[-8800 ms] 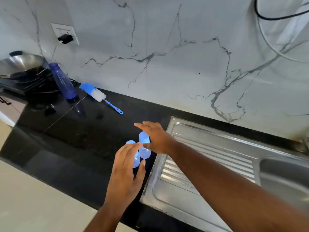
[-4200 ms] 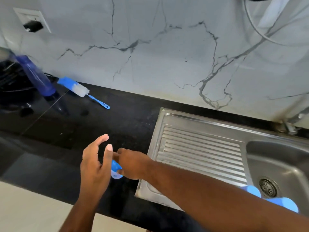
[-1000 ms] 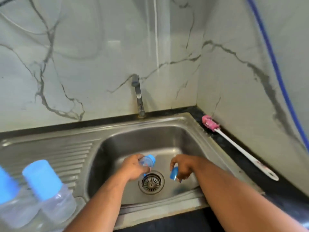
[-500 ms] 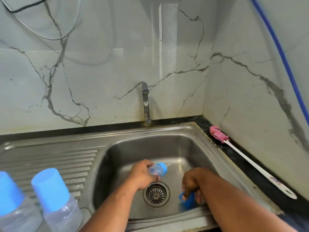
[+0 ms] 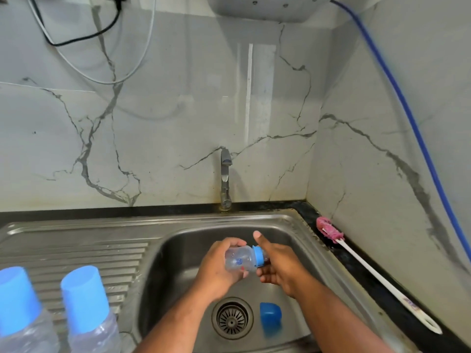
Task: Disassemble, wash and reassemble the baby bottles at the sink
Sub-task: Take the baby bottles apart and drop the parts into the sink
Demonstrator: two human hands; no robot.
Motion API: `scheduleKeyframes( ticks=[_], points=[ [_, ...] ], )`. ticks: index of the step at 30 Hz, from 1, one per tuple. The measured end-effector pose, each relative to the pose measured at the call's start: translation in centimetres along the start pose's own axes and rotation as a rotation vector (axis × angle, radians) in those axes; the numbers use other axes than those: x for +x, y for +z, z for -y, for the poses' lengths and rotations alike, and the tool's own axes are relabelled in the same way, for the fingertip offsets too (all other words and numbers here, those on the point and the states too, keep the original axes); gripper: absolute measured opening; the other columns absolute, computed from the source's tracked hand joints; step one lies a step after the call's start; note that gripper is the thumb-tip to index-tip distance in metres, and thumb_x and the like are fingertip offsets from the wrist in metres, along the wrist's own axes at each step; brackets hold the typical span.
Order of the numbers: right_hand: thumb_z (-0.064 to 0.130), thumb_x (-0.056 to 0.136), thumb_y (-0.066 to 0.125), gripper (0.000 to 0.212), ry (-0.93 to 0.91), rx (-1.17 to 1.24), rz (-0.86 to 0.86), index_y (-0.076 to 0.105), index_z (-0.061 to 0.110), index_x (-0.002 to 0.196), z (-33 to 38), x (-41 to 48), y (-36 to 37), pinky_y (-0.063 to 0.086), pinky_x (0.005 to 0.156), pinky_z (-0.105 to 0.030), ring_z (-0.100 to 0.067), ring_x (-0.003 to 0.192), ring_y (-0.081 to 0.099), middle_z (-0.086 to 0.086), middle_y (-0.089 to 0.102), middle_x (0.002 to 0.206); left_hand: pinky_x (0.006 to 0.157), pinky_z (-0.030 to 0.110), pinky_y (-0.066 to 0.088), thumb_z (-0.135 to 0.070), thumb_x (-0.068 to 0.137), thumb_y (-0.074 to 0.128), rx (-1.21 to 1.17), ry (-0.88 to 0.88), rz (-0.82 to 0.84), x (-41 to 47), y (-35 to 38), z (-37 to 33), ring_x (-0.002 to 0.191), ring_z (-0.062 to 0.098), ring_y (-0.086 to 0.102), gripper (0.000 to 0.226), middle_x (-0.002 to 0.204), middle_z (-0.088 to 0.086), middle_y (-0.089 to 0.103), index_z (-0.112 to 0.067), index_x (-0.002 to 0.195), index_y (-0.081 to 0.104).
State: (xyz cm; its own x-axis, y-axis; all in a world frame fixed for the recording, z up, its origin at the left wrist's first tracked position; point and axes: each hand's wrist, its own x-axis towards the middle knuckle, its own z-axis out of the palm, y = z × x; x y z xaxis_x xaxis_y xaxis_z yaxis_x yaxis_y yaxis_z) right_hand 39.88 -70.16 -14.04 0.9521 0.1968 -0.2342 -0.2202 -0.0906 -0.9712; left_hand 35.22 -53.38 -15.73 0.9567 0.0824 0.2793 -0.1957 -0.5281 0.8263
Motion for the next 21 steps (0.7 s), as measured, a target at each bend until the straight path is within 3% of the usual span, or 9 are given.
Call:
scheduleKeyframes(
  ticks=[6, 13, 17, 21],
  points=[
    [0.066, 0.083, 0.070, 0.067, 0.000, -0.029, 0.146, 0.070, 0.005, 0.111, -0.2, 0.4, -0.4, 0.047, 0.049, -0.023, -0.013, 0.052, 0.055, -0.011, 0.068, 0.074, 0.079, 0.008, 0.047, -0.010, 0.068, 0.091, 0.002, 0.055, -0.080, 0.2, 0.2, 0.0, 0.105, 0.001, 0.059, 0.061, 0.114, -0.015, 0.058, -0.038, 0.112, 0.060],
    [0.057, 0.092, 0.065, 0.064, -0.173, -0.108, 0.046, 0.069, -0.008, 0.093, 0.5, 1.0, -0.5, 0.028, 0.038, -0.020, -0.013, 0.038, 0.039, -0.014, 0.058, 0.060, 0.080, 0.016, 0.054, -0.033, 0.079, 0.086, -0.068, 0.020, -0.066, -0.2, -0.3, -0.7, 0.096, -0.003, 0.063, 0.045, 0.110, -0.016, 0.066, -0.040, 0.114, 0.060],
    [0.056, 0.094, 0.063, 0.055, -0.227, -0.133, 0.028, 0.068, 0.005, 0.073, 0.6, 0.8, -0.2, 0.026, 0.038, -0.019, -0.014, 0.036, 0.037, -0.014, 0.056, 0.056, 0.073, 0.015, 0.052, -0.038, 0.083, 0.081, -0.038, -0.021, -0.102, -0.3, -0.3, -1.2, 0.092, 0.000, 0.063, 0.035, 0.103, -0.015, 0.066, -0.038, 0.110, 0.059],
    [0.055, 0.094, 0.064, 0.057, -0.257, -0.128, 0.001, 0.068, 0.003, 0.071, 0.5, 0.8, -0.1, 0.027, 0.036, -0.020, -0.015, 0.035, 0.037, -0.015, 0.057, 0.055, 0.066, 0.012, 0.047, -0.040, 0.086, 0.078, -0.024, -0.052, -0.123, -0.3, -0.2, -1.5, 0.088, 0.003, 0.064, 0.029, 0.099, -0.013, 0.066, -0.034, 0.107, 0.060]
  ],
)
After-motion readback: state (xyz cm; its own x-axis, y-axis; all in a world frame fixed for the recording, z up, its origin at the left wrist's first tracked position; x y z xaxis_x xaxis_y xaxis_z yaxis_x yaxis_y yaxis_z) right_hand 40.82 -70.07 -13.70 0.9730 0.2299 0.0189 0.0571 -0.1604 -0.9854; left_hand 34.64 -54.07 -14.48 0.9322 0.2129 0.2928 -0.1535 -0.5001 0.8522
